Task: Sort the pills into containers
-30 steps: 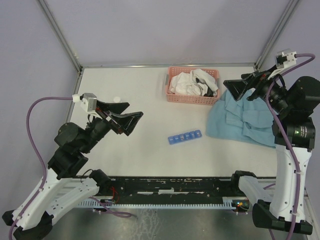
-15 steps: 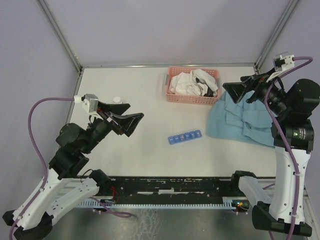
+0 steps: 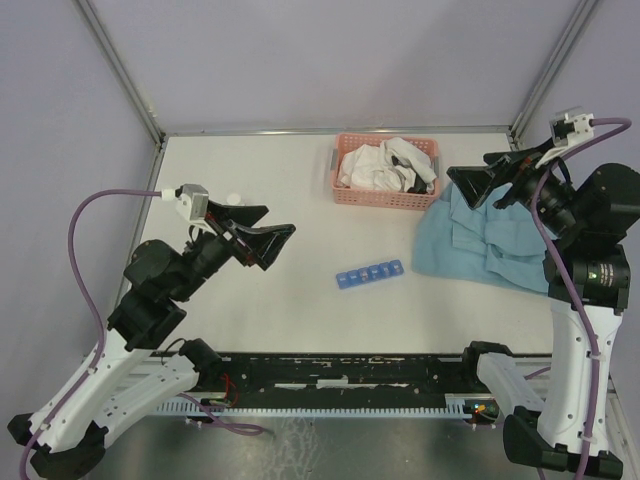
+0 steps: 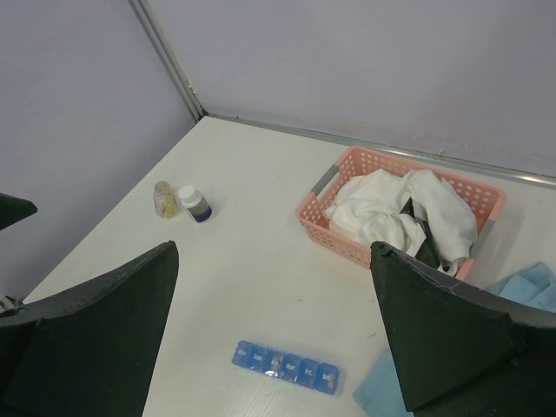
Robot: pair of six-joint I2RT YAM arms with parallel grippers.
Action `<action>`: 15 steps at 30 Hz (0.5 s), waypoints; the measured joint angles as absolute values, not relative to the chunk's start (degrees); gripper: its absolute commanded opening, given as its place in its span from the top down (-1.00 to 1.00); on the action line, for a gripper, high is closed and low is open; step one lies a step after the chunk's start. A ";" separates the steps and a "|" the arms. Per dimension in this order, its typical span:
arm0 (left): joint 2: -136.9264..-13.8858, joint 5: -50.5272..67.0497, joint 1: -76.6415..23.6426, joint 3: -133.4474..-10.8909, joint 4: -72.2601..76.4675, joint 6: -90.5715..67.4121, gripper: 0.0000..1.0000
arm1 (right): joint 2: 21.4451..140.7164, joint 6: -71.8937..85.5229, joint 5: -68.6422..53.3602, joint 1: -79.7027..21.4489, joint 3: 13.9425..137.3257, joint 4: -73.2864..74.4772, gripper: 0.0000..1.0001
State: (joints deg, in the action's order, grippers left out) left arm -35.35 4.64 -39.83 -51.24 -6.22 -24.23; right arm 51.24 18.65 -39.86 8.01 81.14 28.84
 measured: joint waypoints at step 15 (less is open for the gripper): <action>-35.88 4.51 -39.83 -49.32 -5.41 -24.12 -0.99 | 53.06 18.13 -40.07 8.01 79.88 27.42 -1.00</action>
